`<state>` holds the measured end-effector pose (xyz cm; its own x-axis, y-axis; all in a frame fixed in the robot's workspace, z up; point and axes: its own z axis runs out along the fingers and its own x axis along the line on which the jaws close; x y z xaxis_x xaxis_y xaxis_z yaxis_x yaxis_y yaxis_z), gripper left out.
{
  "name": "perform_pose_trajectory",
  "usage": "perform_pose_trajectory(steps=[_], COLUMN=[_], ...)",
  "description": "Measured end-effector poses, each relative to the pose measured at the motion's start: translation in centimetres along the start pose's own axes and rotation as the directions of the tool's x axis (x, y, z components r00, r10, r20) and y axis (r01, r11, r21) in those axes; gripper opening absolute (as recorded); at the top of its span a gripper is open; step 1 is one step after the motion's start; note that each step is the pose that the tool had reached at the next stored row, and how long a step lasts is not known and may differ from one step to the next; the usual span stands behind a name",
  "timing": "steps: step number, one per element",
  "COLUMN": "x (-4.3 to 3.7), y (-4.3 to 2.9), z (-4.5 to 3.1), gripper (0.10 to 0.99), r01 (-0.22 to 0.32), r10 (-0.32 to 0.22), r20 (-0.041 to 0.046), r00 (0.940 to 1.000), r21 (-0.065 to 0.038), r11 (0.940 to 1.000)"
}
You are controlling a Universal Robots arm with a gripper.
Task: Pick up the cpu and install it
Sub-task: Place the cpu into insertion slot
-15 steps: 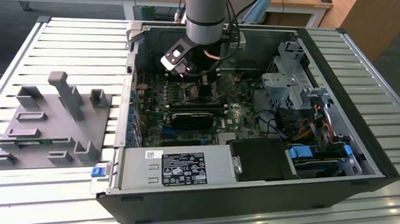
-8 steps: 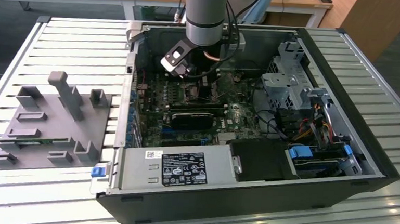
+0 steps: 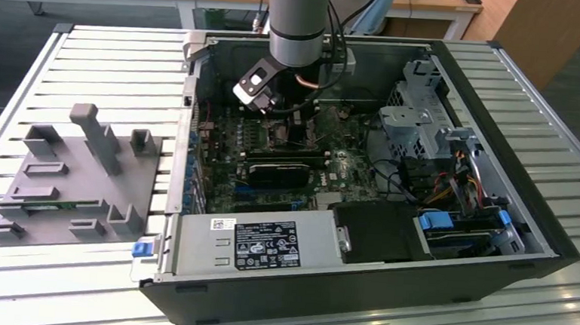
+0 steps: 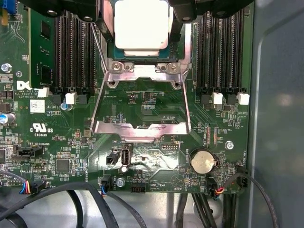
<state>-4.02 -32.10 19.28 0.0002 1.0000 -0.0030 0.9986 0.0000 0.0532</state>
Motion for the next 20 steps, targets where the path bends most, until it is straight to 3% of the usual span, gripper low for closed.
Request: perform_pose_trajectory(steps=[3, 4, 20], x=[0.01, 0.01, 0.19], y=[0.01, 0.01, -0.2], z=[0.04, 0.03, 0.01], gripper=[0.553, 0.612, 0.6], r01=[0.0, 0.0, -0.001], r10=[0.0, 0.0, 0.001], r20=[-0.0007, -0.0006, 0.0], r00=[1.0, 1.0, 1.0], r21=[0.0, 0.0, 0.0], r11=[1.0, 1.0, 1.0])
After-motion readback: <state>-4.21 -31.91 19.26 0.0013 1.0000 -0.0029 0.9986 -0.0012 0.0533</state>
